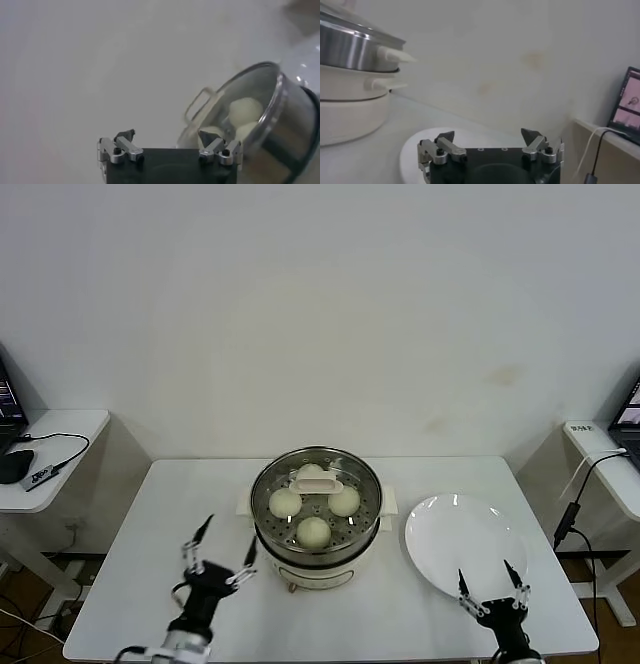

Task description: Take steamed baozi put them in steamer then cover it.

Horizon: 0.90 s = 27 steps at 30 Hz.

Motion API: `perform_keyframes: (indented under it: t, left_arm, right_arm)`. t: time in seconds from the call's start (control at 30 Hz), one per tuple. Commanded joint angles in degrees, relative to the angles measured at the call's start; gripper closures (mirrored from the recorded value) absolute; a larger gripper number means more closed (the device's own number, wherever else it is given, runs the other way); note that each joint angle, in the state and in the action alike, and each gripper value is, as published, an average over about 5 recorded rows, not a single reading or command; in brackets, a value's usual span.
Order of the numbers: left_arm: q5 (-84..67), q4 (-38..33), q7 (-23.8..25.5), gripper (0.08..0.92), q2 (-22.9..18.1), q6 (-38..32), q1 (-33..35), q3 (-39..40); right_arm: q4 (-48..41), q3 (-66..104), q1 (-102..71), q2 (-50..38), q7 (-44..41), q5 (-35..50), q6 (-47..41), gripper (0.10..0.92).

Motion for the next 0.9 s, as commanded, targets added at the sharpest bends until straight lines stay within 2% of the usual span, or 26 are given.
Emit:
perform_keyframes:
  t: [0.03,0.37,0.9]
  left_arm:
    - [-33.14,3.92,-5.24,0.177,-0.93,-8.45,11.55,-10.39]
    - [-30.34,6.63,0.95,0.177,-0.56,-8.56,12.9,-13.55]
    - [-28.85,6.01,2.83,0.177,-0.57,-6.51,11.49,-12.62]
  right_arm:
    - [3.0,-4.93,-6.28,-6.74,0.06,5.21,-2.62,0.203]
    - [5.43,-6.56,-8.14,-5.96,-1.27,6.23,-4.49,0.203]
    - [7.06,-7.94,-7.59,-4.55,-0.84,5.9,-7.1,0.203]
